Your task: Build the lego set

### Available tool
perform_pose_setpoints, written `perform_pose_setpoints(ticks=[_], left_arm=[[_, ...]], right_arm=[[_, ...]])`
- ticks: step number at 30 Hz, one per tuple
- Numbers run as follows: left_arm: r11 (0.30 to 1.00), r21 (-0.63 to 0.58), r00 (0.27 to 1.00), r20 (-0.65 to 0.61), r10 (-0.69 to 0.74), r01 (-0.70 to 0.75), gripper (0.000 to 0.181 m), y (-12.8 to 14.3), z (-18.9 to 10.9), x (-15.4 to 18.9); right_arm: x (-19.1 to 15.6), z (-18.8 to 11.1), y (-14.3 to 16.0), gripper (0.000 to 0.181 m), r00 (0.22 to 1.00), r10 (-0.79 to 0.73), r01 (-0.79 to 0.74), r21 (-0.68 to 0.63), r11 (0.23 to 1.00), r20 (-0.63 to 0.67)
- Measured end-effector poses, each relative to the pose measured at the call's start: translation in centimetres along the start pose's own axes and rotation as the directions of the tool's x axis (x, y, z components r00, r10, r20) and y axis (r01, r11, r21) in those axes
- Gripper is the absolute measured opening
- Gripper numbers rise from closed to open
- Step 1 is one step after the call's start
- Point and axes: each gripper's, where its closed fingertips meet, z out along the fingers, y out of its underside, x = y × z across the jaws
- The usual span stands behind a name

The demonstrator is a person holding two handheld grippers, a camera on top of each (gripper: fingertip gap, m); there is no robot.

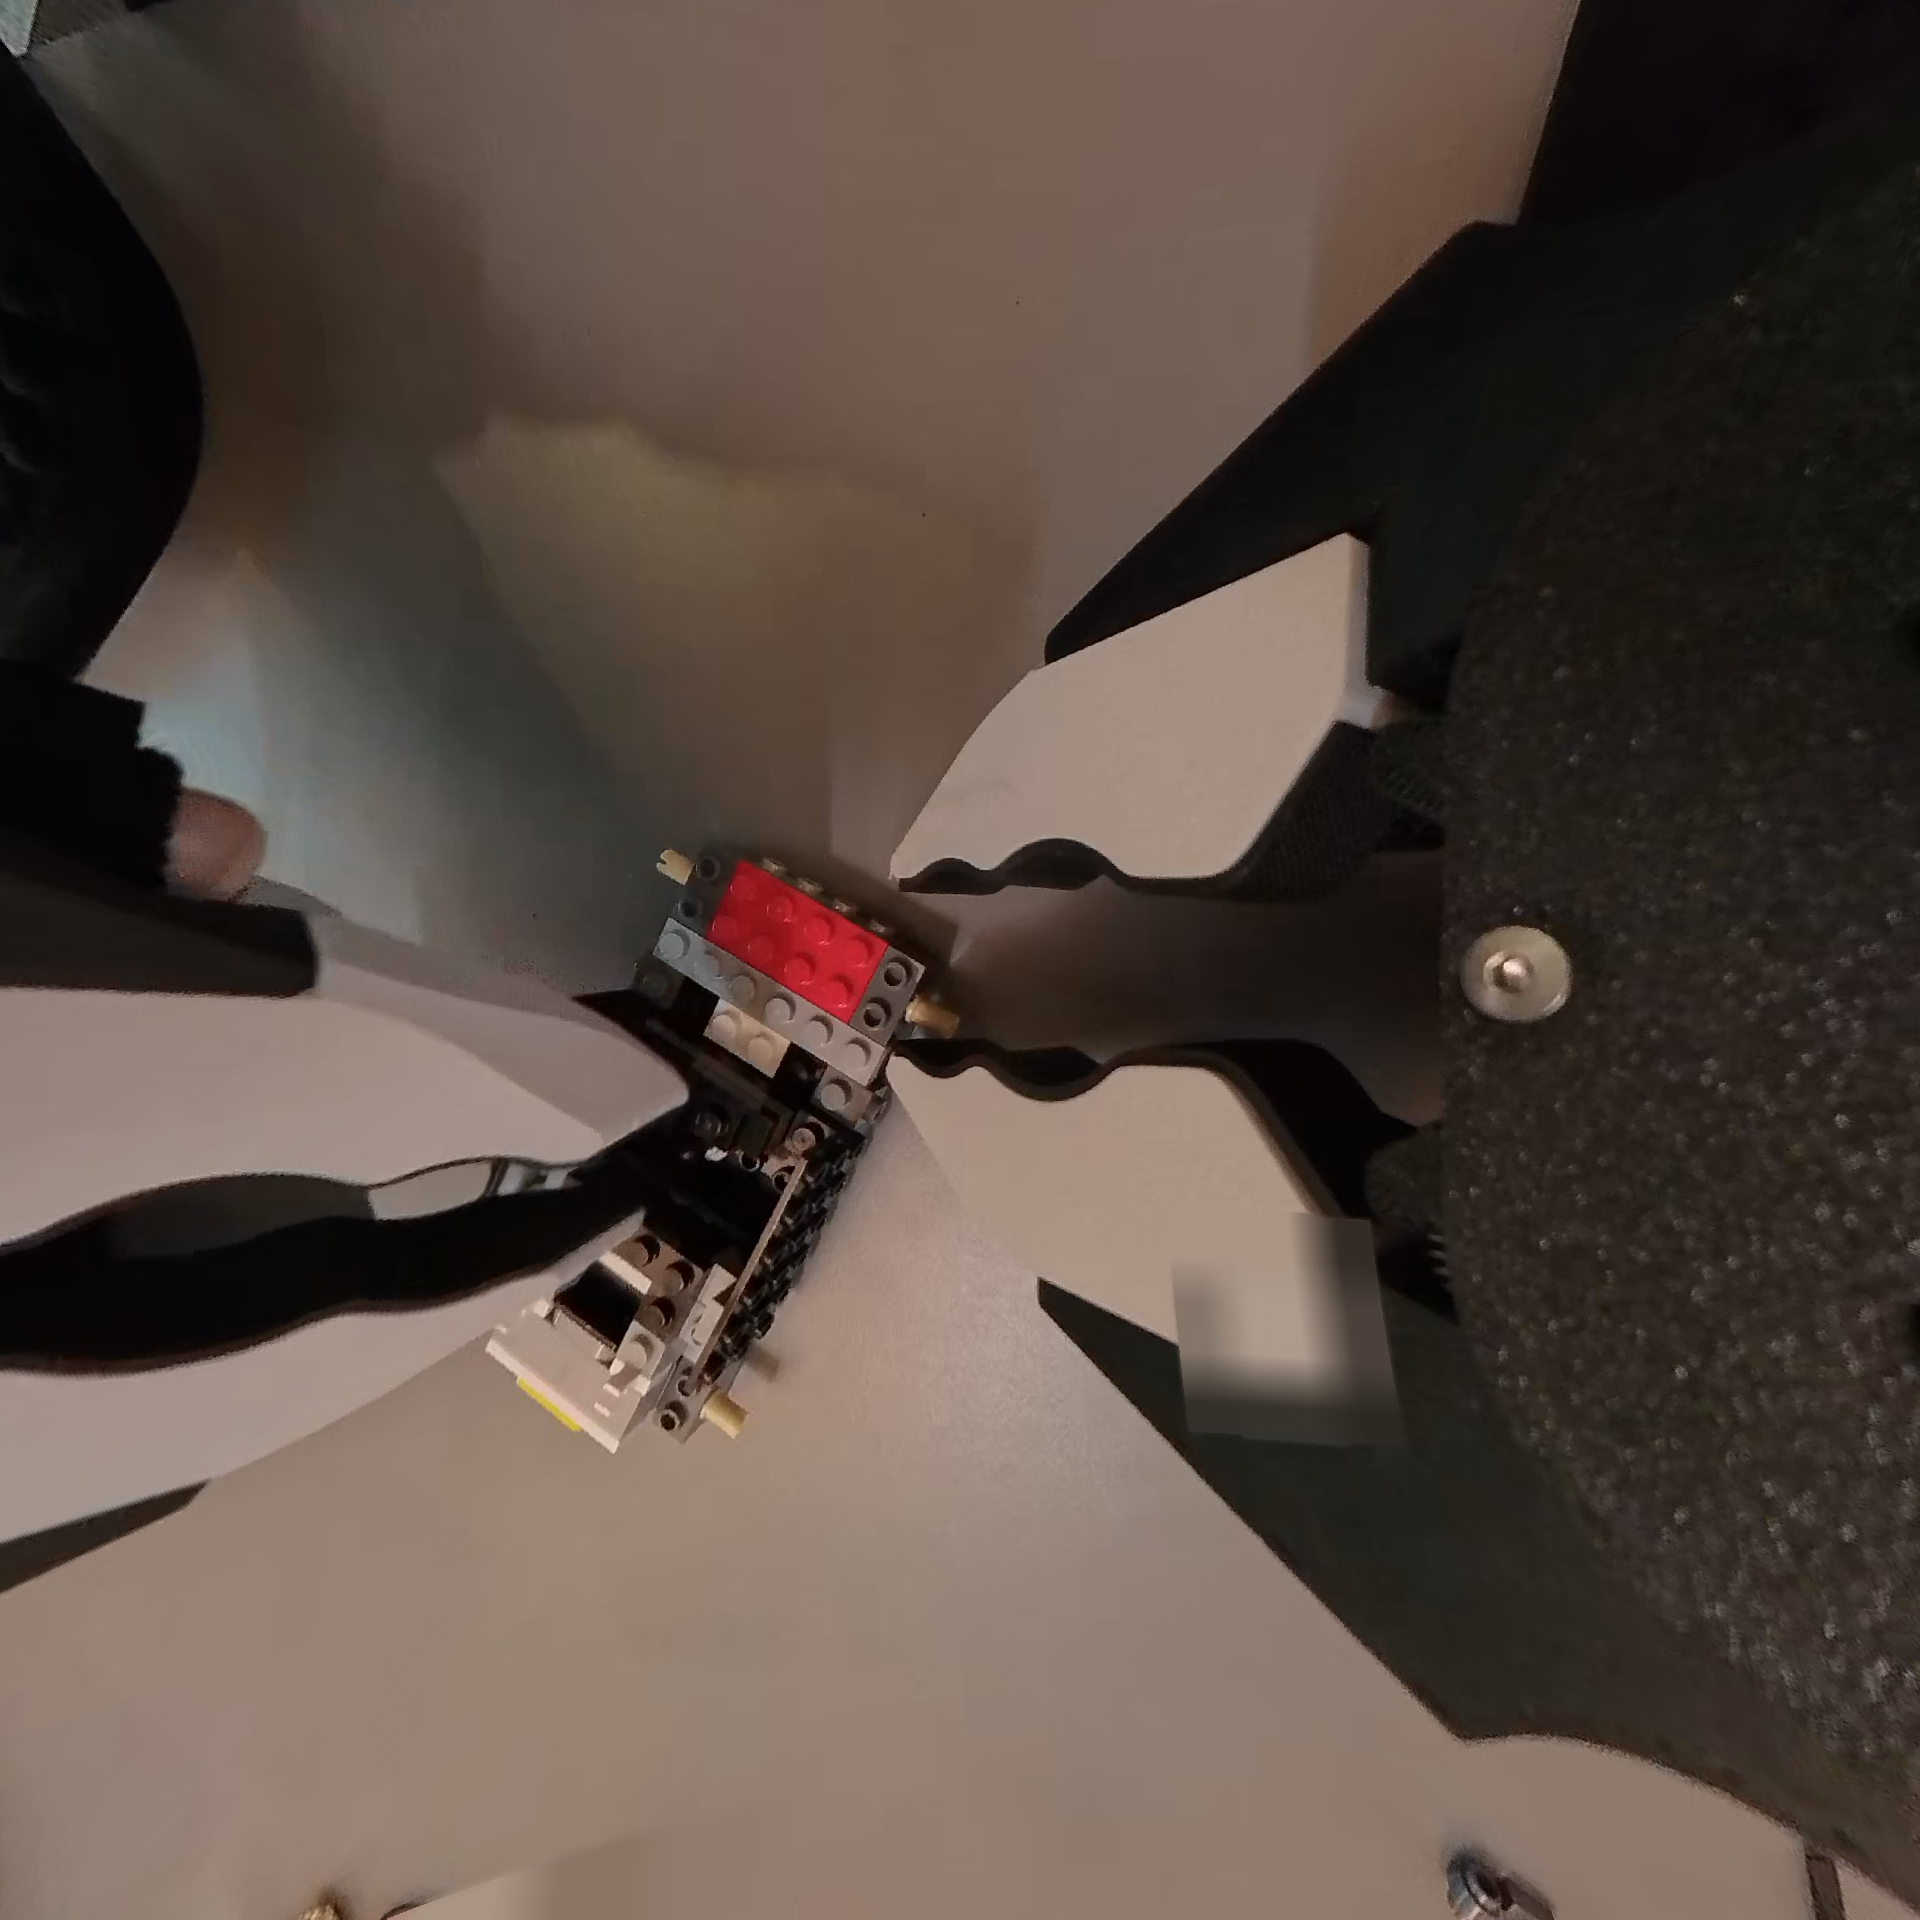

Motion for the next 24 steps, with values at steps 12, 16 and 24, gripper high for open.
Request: perform_pose_setpoints(ticks=[12, 16, 24], left_arm=[[1.0, -0.001, 1.0, 0.0, -0.001, 0.001, 0.026, 0.0, 0.0, 0.0], [1.0, -0.001, 1.0, 0.0, -0.001, 0.001, 0.026, 0.0, 0.0, 0.0], [1.0, -0.001, 1.0, -0.001, -0.001, 0.001, 0.026, 0.0, 0.0, 0.0]], right_arm=[[0.3, -1.1, -0.3, 0.017, 1.0, -0.014, 0.014, 0.025, 1.0, -0.001], [0.1, -0.9, -0.2, 0.017, 1.0, -0.023, 0.023, 0.016, 1.0, 0.006], [-0.5, -0.2, 0.0, 0.016, 0.999, -0.05, 0.05, -0.01, 0.999, 0.019]])
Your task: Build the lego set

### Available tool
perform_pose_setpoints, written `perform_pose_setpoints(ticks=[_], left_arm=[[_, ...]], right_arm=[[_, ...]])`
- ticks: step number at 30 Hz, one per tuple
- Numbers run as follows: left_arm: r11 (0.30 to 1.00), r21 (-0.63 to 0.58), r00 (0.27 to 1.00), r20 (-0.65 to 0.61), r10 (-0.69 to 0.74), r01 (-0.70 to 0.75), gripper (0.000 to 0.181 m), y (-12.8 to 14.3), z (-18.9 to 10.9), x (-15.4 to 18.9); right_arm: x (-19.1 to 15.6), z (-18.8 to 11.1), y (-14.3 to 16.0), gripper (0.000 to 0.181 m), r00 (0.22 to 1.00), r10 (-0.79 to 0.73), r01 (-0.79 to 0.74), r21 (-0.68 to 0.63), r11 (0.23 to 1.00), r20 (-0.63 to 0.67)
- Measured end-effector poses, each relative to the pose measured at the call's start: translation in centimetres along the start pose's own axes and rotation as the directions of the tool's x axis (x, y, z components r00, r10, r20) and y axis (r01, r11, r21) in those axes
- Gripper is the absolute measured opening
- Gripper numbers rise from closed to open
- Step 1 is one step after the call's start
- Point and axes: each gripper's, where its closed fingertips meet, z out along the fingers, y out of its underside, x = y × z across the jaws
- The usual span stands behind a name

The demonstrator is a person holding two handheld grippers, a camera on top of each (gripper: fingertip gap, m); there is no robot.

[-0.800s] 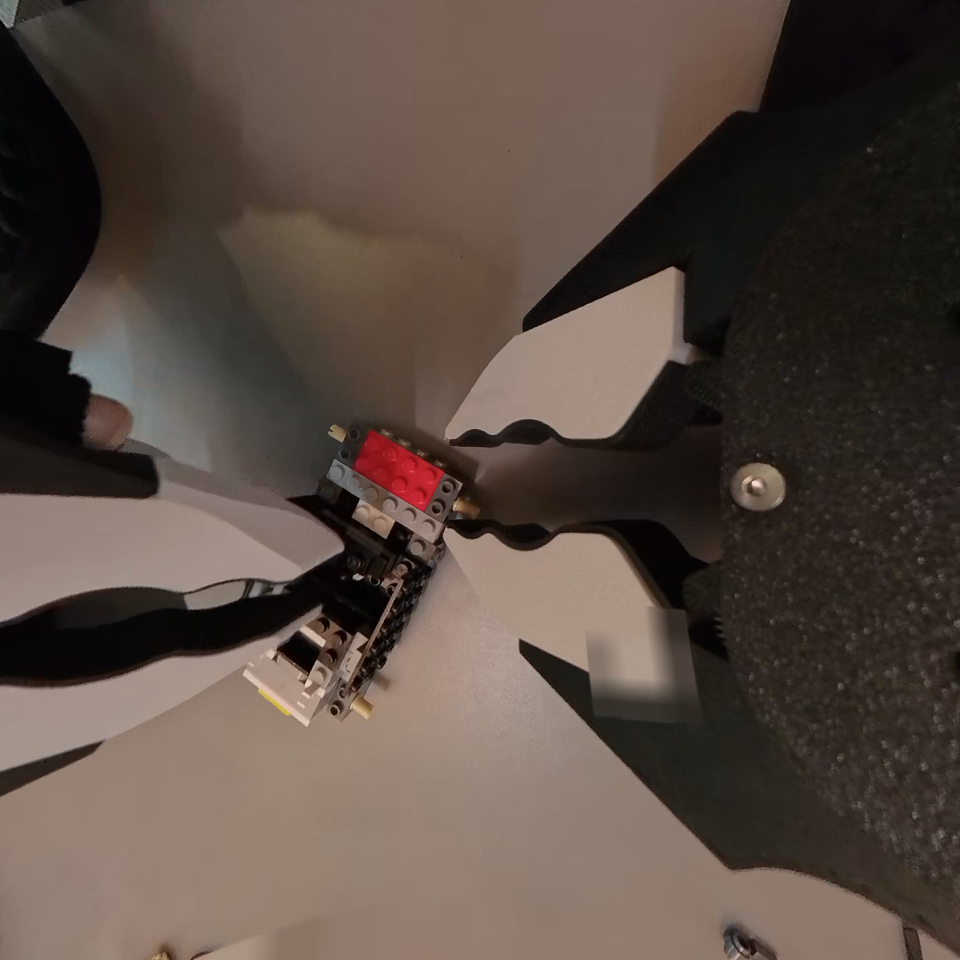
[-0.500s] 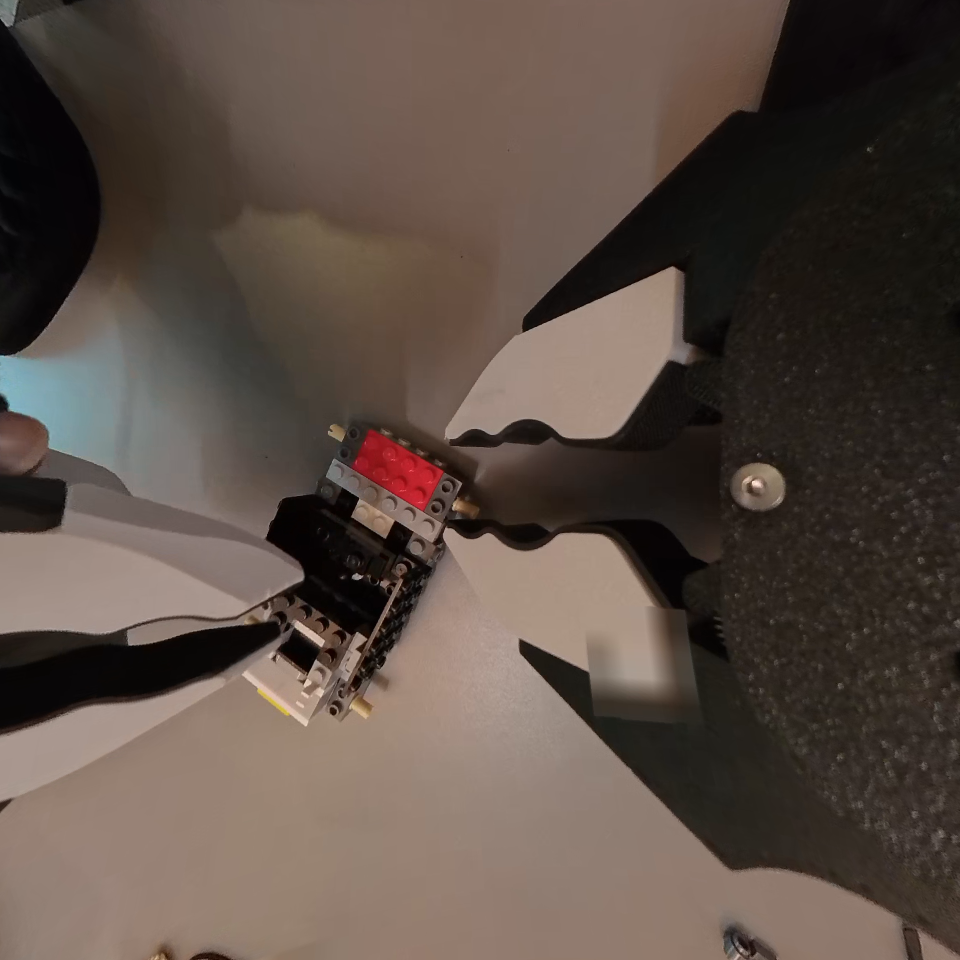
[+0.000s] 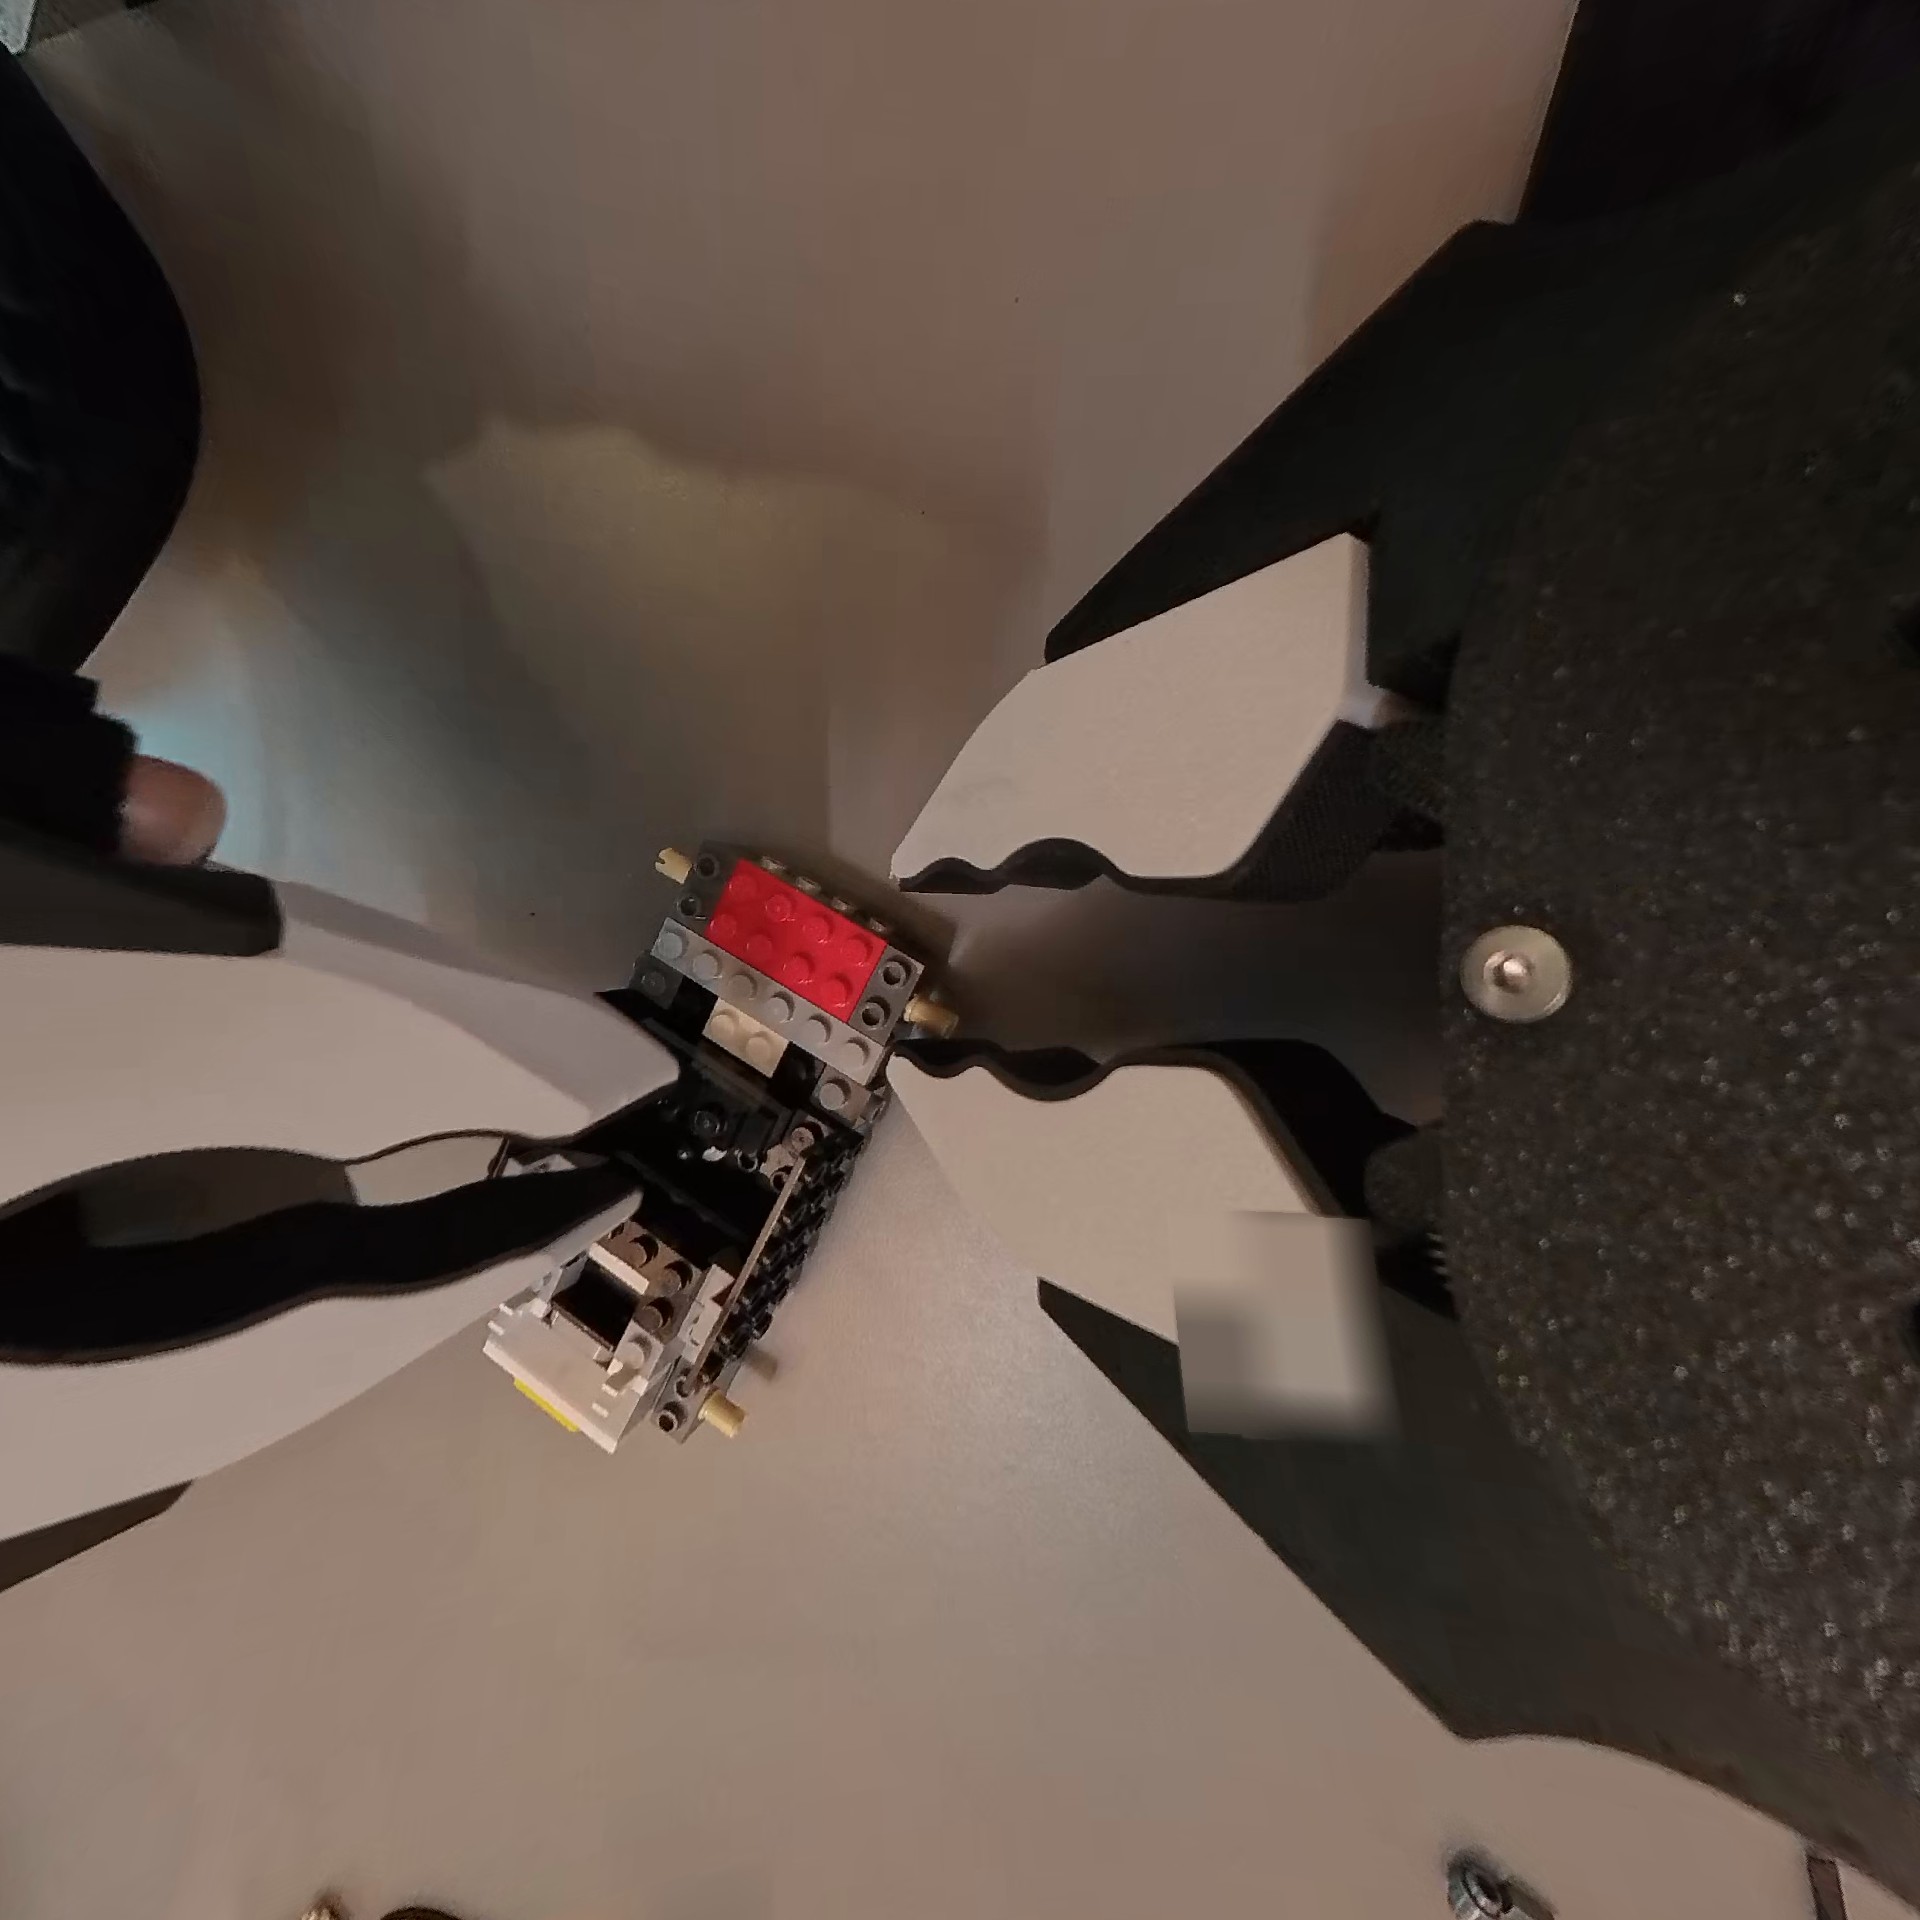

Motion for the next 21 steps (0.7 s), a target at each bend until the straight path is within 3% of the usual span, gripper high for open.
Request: perform_pose_setpoints(ticks=[14, 21], left_arm=[[1.0, -0.004, 1.0, 0.001, 0.003, -0.003, 0.026, 0.0, 0.0, 0.0], [1.0, -0.004, 1.0, 0.002, 0.005, -0.005, 0.026, 0.0, 0.0, -0.1]], right_arm=[[-0.4, 0.9, 0.2, 0.018, 0.999, -0.05, 0.05, -0.048, 0.998, -0.006], [-0.3, 1.2, 0.2, 0.009, 0.998, -0.064, 0.063, -0.063, 0.996, -0.013]])
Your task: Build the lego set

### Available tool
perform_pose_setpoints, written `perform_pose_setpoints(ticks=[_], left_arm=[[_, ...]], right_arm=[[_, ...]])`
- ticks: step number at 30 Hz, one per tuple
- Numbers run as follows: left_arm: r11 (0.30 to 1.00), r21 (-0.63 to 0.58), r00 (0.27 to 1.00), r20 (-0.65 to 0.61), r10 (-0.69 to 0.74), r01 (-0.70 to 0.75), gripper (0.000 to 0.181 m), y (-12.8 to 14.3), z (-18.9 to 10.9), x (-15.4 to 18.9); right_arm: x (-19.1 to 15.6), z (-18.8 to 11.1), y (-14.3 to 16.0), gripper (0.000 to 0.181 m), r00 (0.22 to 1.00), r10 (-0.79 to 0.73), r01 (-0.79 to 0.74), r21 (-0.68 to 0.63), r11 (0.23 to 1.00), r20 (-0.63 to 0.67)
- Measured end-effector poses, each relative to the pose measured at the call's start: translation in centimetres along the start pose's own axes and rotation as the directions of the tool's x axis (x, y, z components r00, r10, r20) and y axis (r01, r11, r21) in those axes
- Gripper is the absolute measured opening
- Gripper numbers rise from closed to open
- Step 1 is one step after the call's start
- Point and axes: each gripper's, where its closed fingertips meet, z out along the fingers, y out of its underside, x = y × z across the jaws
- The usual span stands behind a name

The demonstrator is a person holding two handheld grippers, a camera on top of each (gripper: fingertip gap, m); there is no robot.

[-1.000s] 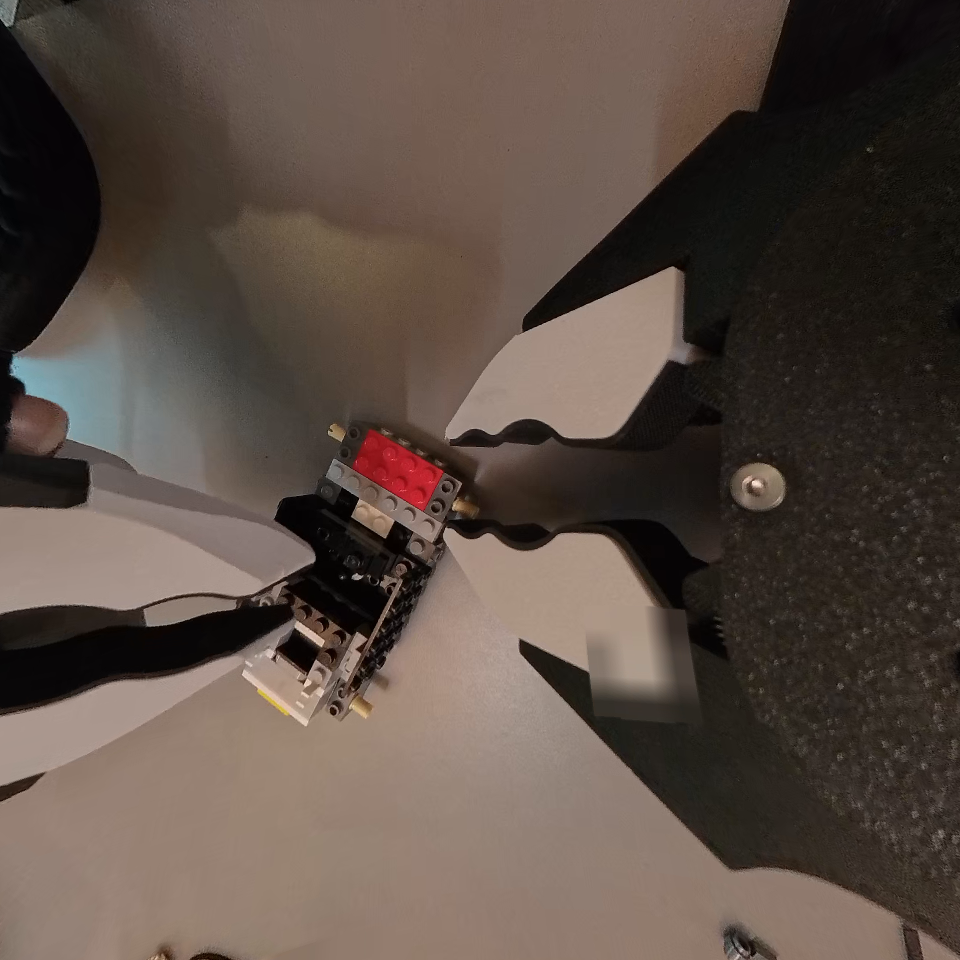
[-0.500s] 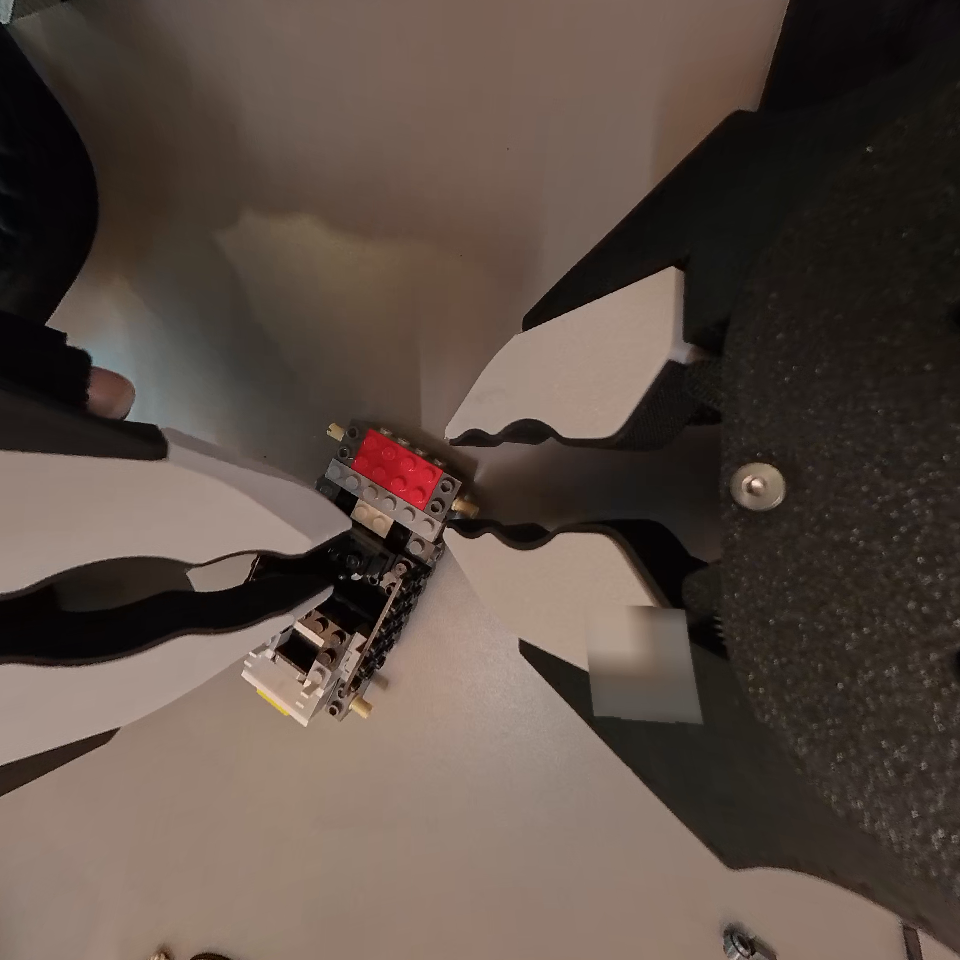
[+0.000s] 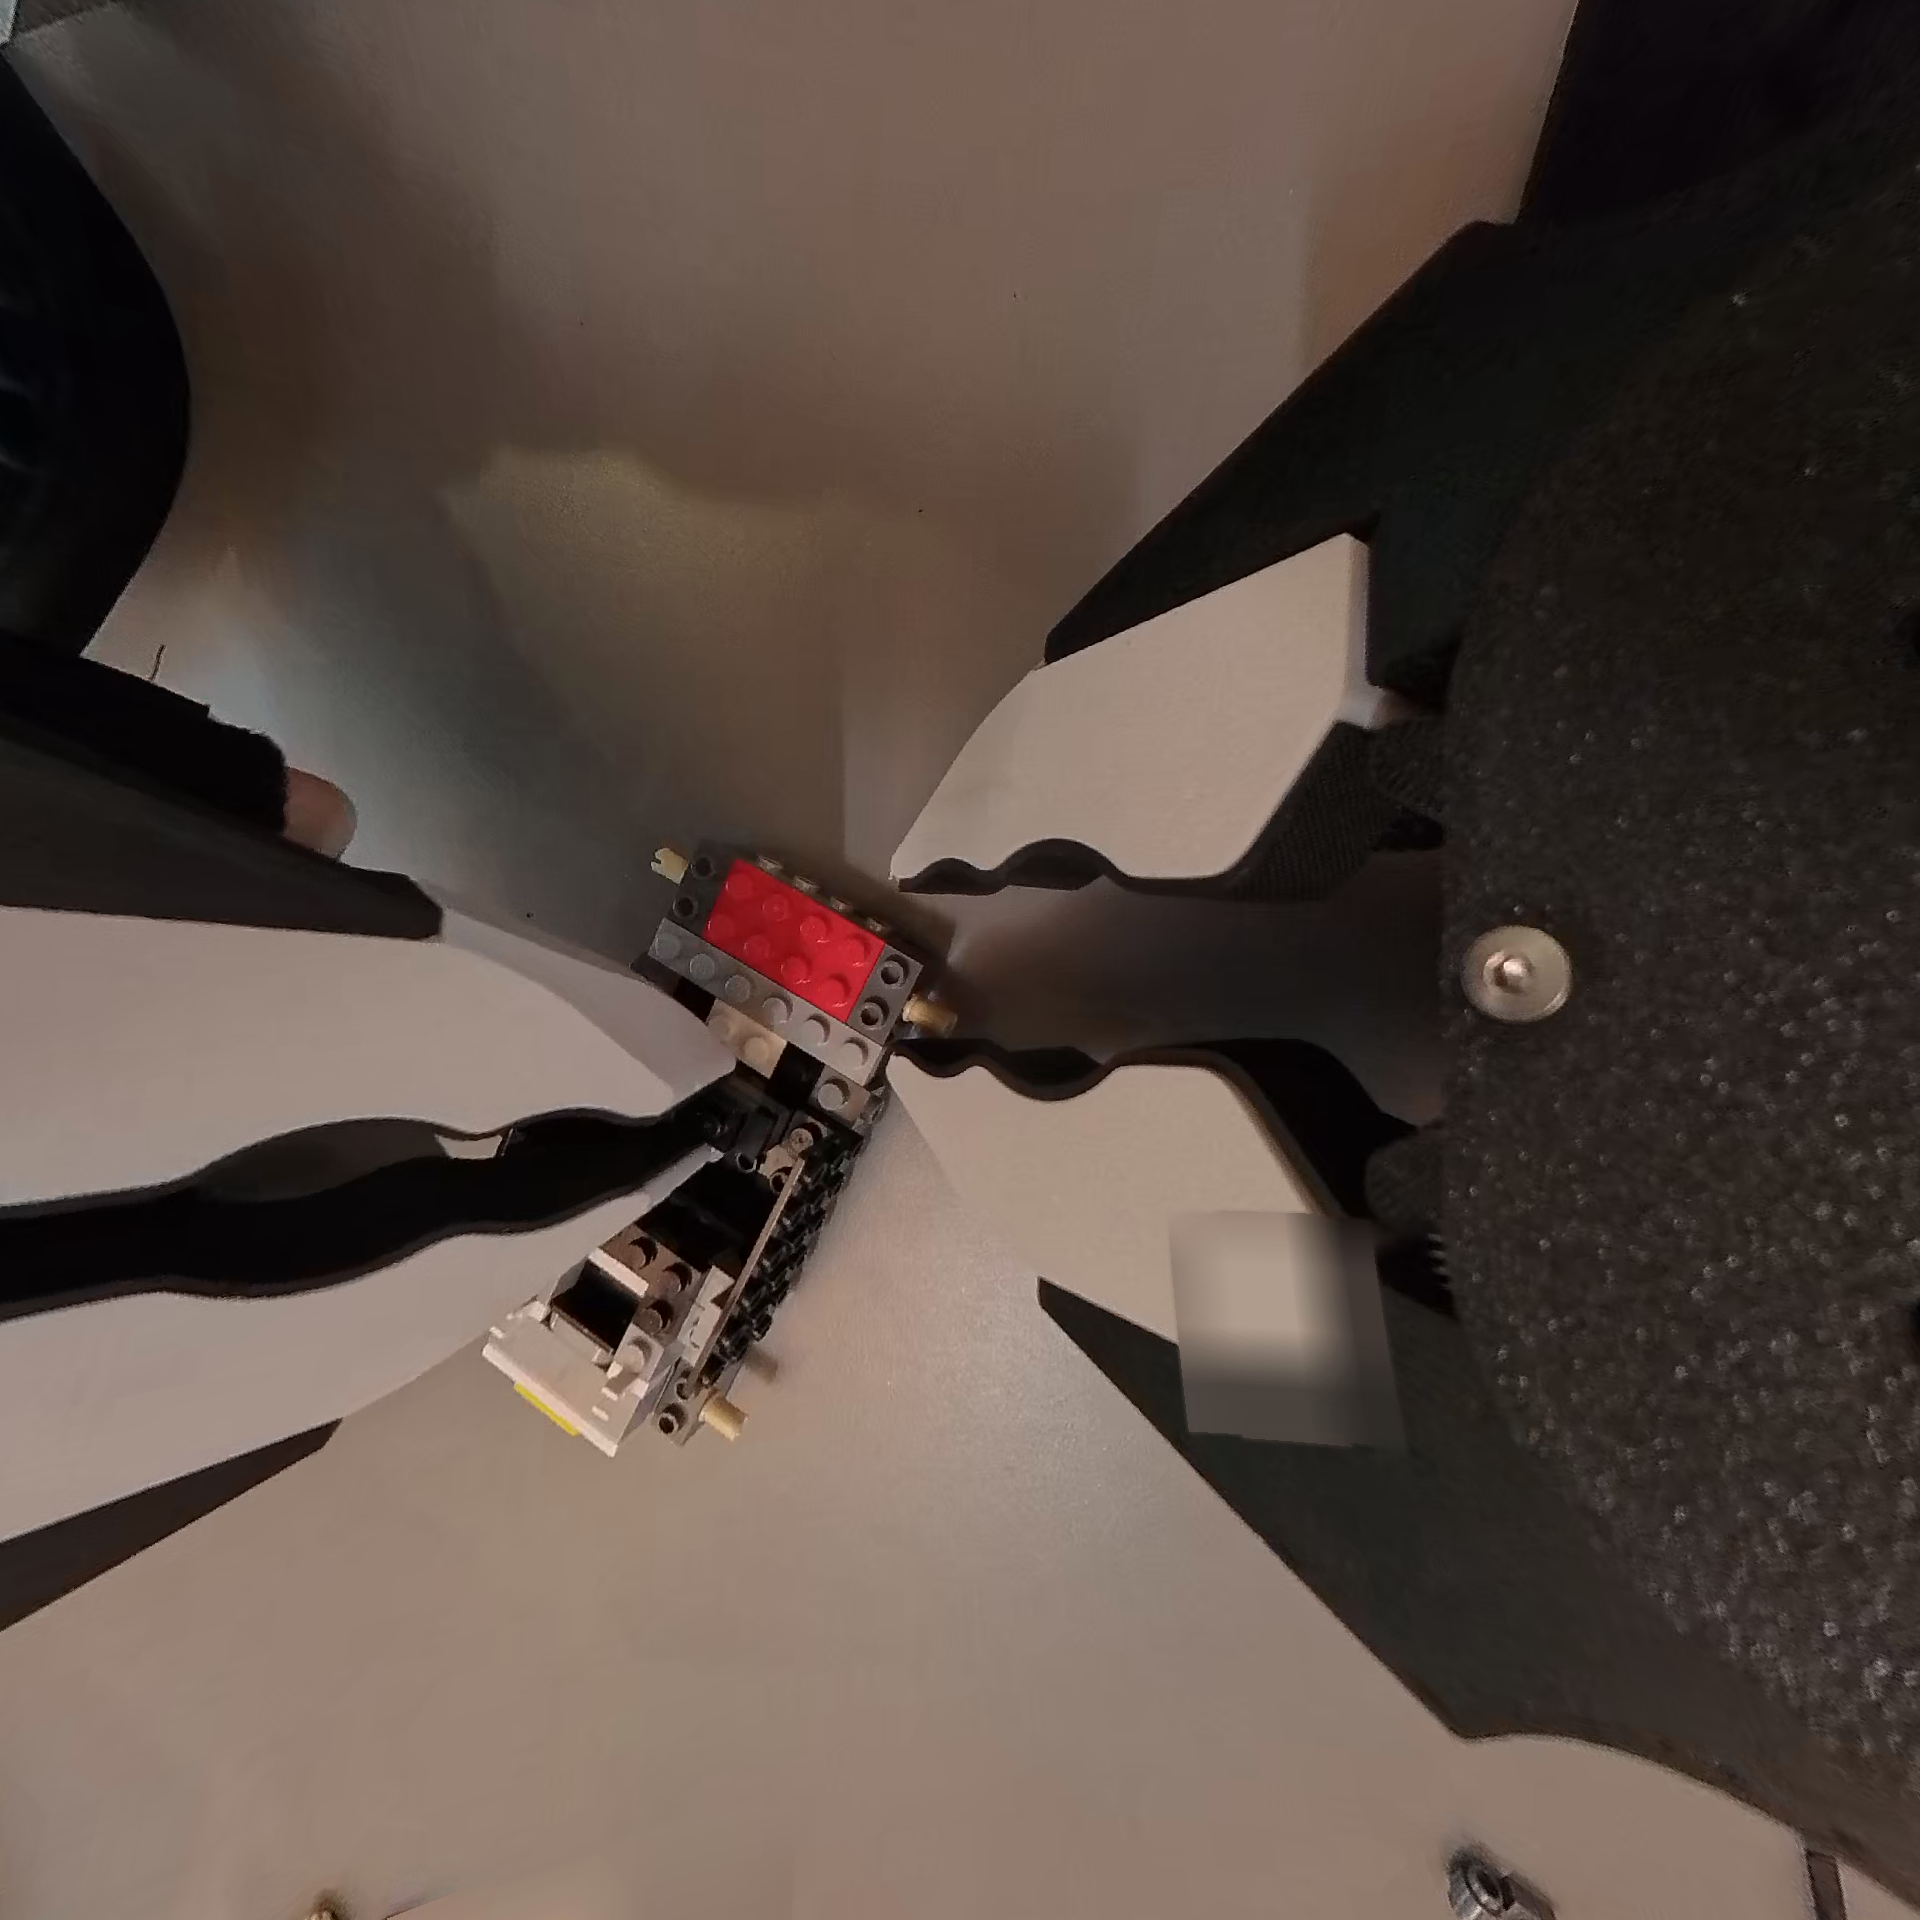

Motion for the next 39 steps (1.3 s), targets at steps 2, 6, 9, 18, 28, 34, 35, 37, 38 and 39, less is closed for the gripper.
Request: perform_pose_setpoints(ticks=[2, 6, 9, 18, 28, 34, 35, 37, 38, 39], left_arm=[[1.0, 0.0, 1.0, 0.0, 0.0, 0.0, 0.026, 0.0, 0.0, 0.0], [1.0, 0.0, 1.0, 0.001, 0.002, -0.002, 0.026, 0.0, 0.0, 0.0], [1.0, 0.001, 1.0, 0.001, 0.002, -0.002, 0.026, 0.0, 0.0, 0.0], [1.0, 0.0, 1.0, 0.003, 0.003, -0.003, 0.026, 0.0, 0.0, 0.0], [1.0, 0.008, 1.0, 0.02, 0.007, -0.008, 0.025, -0.1, -0.1, -0.3], [1.0, 0.007, 1.0, 0.021, 0.01, -0.01, 0.025, -0.1, -0.1, -0.3], [1.0, 0.006, 1.0, 0.02, 0.01, -0.01, 0.025, -0.1, -0.1, -0.3], [1.0, 0.004, 1.0, 0.019, 0.011, -0.011, 0.025, -0.1, -0.1, -0.3], [1.0, 0.004, 1.0, 0.019, 0.011, -0.011, 0.025, -0.1, -0.1, -0.3], [1.0, 0.004, 1.0, 0.018, 0.01, -0.01, 0.025, -0.1, -0.1, -0.3]], right_arm=[[0.0, 0.1, 0.0, 0.009, 1.0, -0.002, 0.002, -0.004, 1.0, 0.0], [0.0, 0.2, 0.0, 0.012, 1.0, -0.002, 0.002, -0.005, 1.0, 0.002], [0.0, 0.1, -0.1, 0.013, 1.0, -0.003, 0.003, -0.002, 1.0, 0.003], [0.3, -0.9, -0.1, 0.02, 1.0, 0.001, -0.001, 0.019, 1.0, 0.006], [-0.1, -0.7, 0.4, 0.02, 0.999, -0.028, 0.028, -0.002, 1.0, 0.017], [-0.1, 0.2, 0.3, 0.014, 0.999, -0.038, 0.038, -0.018, 0.999, 0.006], [-0.1, 0.3, 0.3, 0.011, 0.999, -0.04, 0.04, -0.021, 0.999, 0.005], [0.0, 0.3, 0.2, 0.008, 0.999, -0.045, 0.045, -0.013, 0.999, -0.001], [0.0, 0.2, 0.1, 0.008, 0.999, -0.045, 0.045, -0.009, 0.999, -0.002], [0.0, 0.0, -0.1, 0.008, 0.999, -0.04, 0.04, 0.003, 0.999, -0.001]])
